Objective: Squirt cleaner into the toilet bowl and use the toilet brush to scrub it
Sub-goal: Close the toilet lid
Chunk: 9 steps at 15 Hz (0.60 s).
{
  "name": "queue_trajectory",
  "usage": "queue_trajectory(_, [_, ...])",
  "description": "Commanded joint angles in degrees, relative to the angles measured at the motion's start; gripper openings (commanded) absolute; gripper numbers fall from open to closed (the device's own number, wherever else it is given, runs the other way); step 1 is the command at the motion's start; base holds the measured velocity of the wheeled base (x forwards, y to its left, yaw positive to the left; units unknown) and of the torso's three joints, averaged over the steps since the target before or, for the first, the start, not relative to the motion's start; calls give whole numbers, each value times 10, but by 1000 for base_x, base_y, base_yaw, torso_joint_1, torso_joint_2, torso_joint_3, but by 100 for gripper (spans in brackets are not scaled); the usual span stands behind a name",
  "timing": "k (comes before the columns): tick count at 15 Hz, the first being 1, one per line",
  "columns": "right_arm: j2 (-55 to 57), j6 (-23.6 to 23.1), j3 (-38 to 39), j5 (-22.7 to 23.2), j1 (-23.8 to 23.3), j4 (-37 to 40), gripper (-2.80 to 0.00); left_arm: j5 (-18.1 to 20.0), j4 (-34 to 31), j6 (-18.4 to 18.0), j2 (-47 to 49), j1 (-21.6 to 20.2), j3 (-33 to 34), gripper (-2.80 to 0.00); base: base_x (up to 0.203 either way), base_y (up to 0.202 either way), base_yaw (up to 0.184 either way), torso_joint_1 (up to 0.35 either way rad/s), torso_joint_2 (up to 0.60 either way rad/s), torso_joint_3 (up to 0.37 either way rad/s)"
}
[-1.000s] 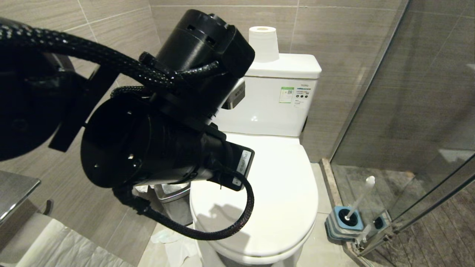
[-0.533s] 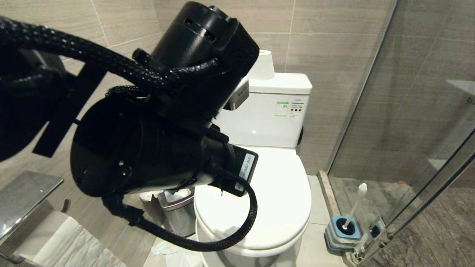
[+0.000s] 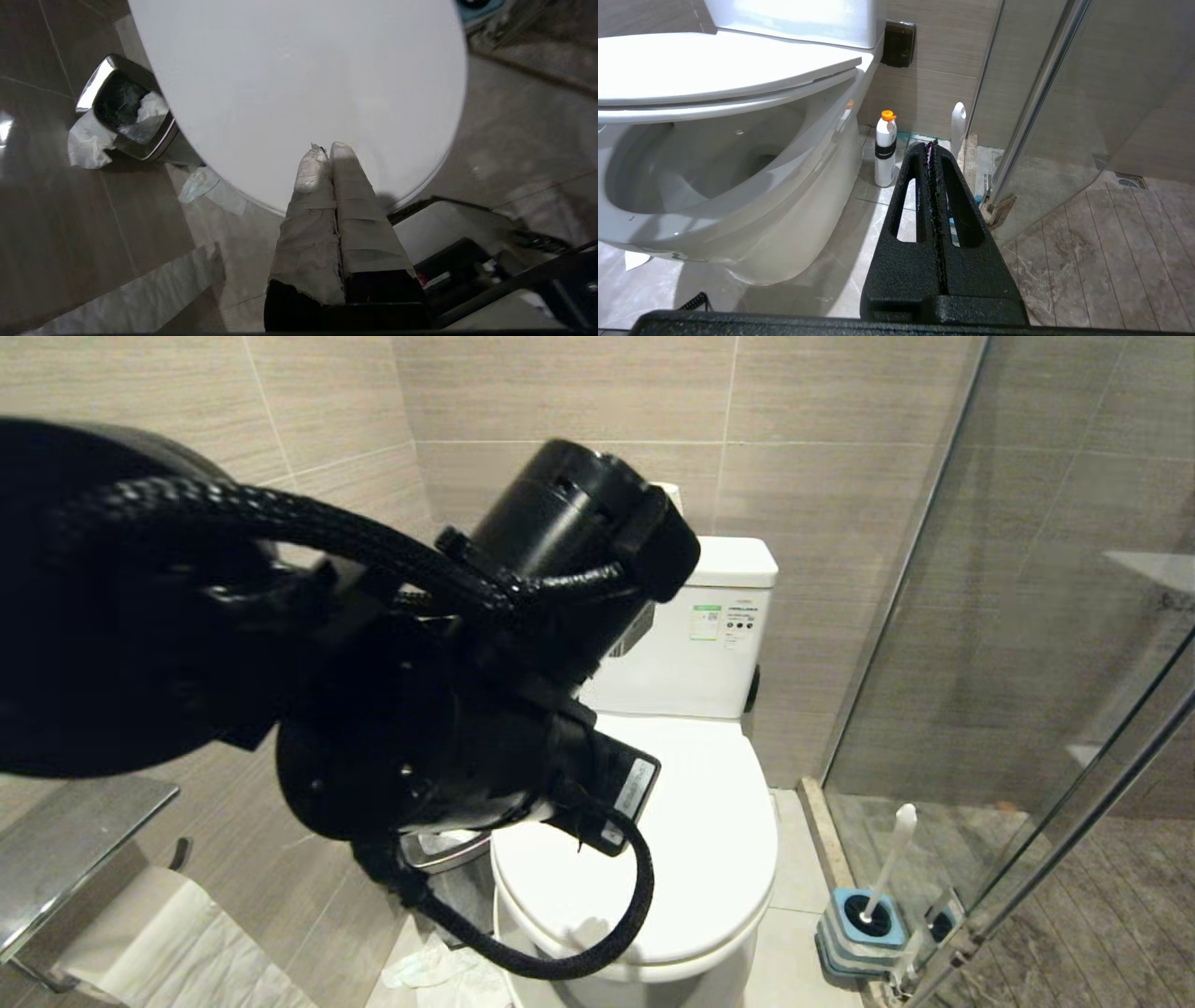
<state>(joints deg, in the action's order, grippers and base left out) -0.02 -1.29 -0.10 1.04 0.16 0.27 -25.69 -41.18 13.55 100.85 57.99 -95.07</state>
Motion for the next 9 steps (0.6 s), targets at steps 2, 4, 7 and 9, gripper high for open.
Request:
queue_trajectory(2, [0, 0, 0, 0, 0, 0, -280, -2, -128, -30, 67, -20, -64, -280, 0, 0, 0, 0, 0, 0])
queue_trajectory(4, [0, 0, 0, 0, 0, 0, -280, -2, -168, -41, 97, -30, -87, -280, 0, 0, 0, 0, 0, 0])
queue_trajectory(7, [0, 0, 0, 0, 0, 0, -280, 9, -169, -52, 136, -35, -92, -280, 0, 0, 0, 0, 0, 0])
queue_trajectory(9, [0, 0, 0, 0, 0, 0, -280, 53, -168, -69, 169, -40, -108, -280, 0, 0, 0, 0, 0, 0])
